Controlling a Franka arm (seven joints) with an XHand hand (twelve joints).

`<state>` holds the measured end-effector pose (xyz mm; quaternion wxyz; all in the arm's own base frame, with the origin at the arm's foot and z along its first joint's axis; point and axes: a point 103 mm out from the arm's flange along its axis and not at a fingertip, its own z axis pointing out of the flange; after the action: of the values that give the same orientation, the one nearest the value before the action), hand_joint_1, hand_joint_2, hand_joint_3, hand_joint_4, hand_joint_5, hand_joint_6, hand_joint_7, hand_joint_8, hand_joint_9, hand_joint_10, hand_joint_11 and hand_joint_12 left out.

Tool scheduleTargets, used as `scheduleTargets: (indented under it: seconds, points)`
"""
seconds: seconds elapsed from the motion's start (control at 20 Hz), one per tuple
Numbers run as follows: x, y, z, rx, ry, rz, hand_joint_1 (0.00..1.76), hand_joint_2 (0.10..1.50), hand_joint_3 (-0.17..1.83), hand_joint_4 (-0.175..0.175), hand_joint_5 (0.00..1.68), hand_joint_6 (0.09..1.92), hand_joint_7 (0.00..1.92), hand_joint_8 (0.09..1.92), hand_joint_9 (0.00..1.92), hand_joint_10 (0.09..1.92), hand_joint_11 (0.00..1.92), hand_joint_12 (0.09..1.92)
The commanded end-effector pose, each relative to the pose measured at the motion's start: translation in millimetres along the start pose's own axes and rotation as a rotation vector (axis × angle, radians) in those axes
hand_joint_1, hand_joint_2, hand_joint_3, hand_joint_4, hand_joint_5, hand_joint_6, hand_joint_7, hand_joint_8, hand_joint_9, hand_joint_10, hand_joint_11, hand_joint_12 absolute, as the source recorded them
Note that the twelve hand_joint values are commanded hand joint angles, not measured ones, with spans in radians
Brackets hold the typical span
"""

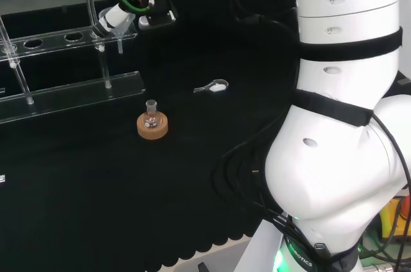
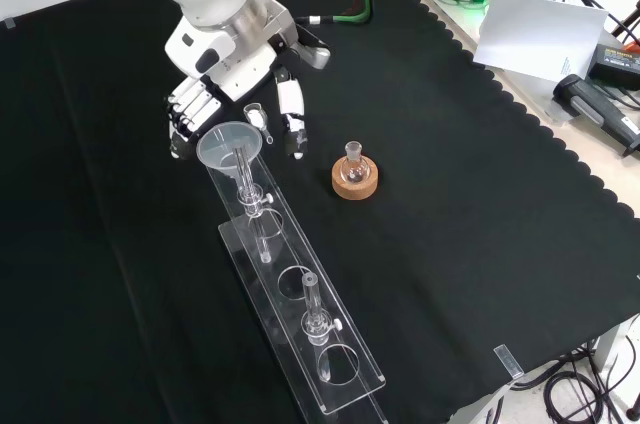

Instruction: Pick up the funnel from the transparent funnel stand.

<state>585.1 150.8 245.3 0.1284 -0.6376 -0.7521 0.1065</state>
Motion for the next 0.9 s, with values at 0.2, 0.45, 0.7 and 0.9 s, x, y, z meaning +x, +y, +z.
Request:
scheduleTargets:
  seconds: [0.2,0.45,0.7,0.9]
  points:
    - [-0.4,2.7,4.9,0.019,-0.012,0.003,0.47,0.67,0.02,-0.005,0.05,0.09,0.14,0.64,0.01,0.87,0.00,1.15]
    - [-1.8,2.0,6.4,0.013,-0.001,0.014,0.50,0.69,0.03,-0.002,0.10,0.09,0.20,0.66,0.04,0.90,0.00,1.16]
    - [-2.4,2.1,6.0,-0.001,0.001,0.027,0.53,0.73,0.05,0.002,0.20,0.09,0.32,0.63,0.12,0.89,0.00,1.19]
    - [-2.6,2.3,5.7,-0.019,-0.002,0.030,0.58,0.75,0.07,0.002,0.26,0.09,0.39,0.61,0.17,0.87,0.00,1.20]
